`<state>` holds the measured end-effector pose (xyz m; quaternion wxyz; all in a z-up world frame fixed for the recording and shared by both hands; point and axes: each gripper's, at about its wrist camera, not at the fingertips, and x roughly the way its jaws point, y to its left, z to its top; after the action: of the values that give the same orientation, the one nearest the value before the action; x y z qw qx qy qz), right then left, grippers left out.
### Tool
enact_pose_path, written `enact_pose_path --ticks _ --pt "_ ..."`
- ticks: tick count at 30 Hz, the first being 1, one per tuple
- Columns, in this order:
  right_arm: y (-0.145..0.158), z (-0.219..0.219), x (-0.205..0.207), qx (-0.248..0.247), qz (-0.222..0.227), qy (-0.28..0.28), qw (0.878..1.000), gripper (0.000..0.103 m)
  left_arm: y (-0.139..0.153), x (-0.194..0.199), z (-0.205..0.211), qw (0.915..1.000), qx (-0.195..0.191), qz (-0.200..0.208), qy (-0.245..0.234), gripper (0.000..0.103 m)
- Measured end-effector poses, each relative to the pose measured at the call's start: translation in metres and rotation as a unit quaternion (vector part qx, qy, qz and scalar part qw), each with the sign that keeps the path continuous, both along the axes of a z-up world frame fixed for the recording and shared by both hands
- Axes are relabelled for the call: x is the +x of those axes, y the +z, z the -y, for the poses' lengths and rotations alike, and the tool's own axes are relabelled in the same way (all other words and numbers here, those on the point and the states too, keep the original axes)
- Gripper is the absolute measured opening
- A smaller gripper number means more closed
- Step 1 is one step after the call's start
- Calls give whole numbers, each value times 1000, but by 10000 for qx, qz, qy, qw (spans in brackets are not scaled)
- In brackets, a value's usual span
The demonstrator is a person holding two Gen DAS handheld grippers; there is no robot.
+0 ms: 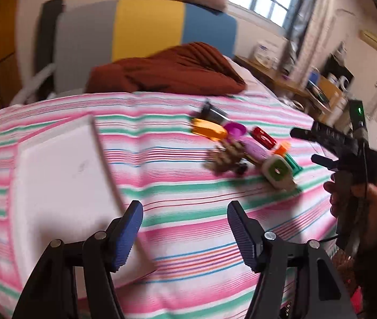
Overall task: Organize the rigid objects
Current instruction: 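Grasp the brown peg hairbrush with the left tool while the right tool approaches the green-white device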
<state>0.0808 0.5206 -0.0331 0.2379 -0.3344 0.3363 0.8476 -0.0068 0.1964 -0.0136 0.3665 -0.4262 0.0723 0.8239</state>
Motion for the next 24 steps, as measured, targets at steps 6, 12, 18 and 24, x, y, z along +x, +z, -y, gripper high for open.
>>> enact_pose_path --ticks 6,12,18,24 --pt "-1 -2 1 -317 -290 134 9990 103 -18 -11 -54 9981 -412 260 -375 67" --pt "2 -5 6 -398 -461 62 9981 103 -30 -21 -101 9970 -447 78 -619 67" --pt "2 -12 12 -521 -550 -119 9971 103 -45 -35 -140 9943 -701 -31 -799 67" --pt "4 -13 11 -474 -563 -95 9972 103 -63 -45 -167 9917 -835 -50 -975 52"
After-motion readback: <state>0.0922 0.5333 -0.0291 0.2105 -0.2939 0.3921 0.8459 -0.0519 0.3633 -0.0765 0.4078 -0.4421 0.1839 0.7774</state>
